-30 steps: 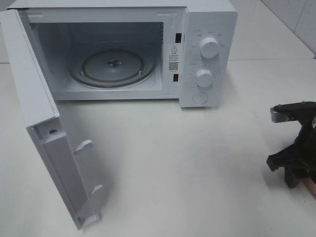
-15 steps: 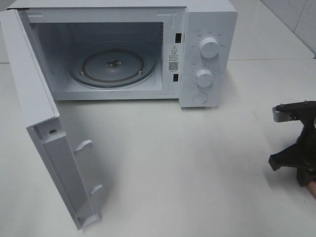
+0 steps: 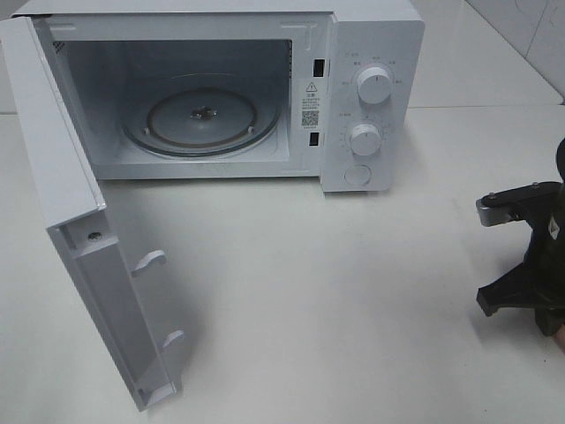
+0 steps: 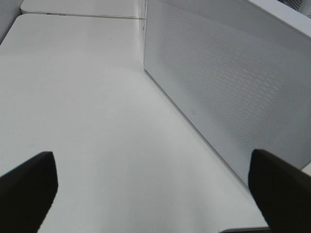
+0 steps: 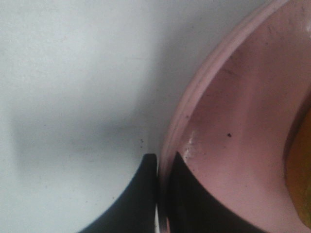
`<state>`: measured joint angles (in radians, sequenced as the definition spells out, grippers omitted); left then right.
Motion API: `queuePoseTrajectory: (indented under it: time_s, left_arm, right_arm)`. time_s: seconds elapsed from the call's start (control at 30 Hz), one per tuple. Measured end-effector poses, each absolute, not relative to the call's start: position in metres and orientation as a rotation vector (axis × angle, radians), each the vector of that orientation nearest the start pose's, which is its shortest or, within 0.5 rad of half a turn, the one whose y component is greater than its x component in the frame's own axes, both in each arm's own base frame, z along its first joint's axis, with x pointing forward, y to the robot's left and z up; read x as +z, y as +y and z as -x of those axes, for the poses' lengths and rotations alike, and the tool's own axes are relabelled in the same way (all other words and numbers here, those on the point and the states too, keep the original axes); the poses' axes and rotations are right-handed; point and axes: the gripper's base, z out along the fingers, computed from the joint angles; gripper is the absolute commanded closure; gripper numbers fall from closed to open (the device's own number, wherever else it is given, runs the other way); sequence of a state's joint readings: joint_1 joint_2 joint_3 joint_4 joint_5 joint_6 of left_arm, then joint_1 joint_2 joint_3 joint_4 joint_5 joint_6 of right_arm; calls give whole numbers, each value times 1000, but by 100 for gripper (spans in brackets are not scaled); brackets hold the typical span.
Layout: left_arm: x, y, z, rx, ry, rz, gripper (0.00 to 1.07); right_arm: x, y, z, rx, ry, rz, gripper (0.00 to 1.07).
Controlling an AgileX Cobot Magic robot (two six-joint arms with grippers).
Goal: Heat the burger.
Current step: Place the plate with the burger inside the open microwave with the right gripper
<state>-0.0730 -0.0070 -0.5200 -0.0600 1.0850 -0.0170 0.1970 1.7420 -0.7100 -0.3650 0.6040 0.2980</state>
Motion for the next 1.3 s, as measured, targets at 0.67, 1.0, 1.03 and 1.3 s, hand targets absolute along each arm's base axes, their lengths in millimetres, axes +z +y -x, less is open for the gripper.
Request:
queuePoseTrajectory:
  time_s: [0.67,1.0,1.03,1.3]
  left_arm:
    - [281,-4,10,-128,2042,-62,7]
    - [281,-4,10,-128,2042,-62,7]
    - [281,-4,10,-128,2042,-62,7]
    - [281,-4,10,-128,2042,-62,7]
  right_arm:
    - [150,65,-238,-549,2898,501,107]
    - [170,82,-222,-629,2833,614,107]
    - [174,86,-219,-634,2820,630,107]
    - [180,92,-201,-641,2763,721,107]
